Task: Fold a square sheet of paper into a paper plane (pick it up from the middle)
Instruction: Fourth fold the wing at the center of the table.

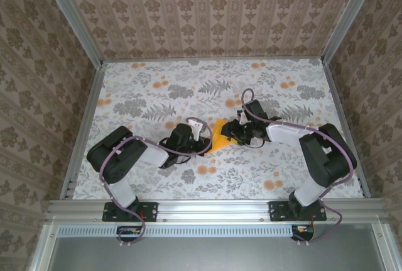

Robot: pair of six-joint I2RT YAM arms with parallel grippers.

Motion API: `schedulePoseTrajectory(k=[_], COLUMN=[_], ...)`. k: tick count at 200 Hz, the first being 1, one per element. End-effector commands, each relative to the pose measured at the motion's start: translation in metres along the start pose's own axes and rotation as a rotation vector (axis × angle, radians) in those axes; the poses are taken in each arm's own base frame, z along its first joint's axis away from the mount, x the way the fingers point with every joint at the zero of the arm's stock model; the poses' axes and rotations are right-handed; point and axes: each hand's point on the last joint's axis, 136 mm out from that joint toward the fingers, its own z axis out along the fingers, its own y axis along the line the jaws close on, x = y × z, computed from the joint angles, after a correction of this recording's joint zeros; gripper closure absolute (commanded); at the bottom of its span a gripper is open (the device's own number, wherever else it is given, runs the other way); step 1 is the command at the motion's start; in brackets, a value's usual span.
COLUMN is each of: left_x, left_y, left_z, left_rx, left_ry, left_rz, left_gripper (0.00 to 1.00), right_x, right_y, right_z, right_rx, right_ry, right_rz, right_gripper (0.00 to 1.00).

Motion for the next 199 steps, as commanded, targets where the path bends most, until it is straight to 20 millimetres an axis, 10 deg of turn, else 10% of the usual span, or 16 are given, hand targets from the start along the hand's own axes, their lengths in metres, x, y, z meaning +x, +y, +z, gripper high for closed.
schedulePoseTrajectory(k=[1, 199], left_x=[-0.003, -0.004], left_y=[0.0, 0.002], left_z=[0.001, -0.001], left_rx=[0.013, 0.035], left_ry=[-0.001, 0.033], left_rz=[-0.059, -0.154], left_gripper=[0.91, 0.82], right_x=[-0.004, -0.004], right_y=[0.019, -0.025], right_z=[0.006, 0.038], right_rx=[-0.048, 0.158], right_ry=[0.025, 0.089], right_rz=[-0.07, -0.007], right_gripper=[0.54, 0.54])
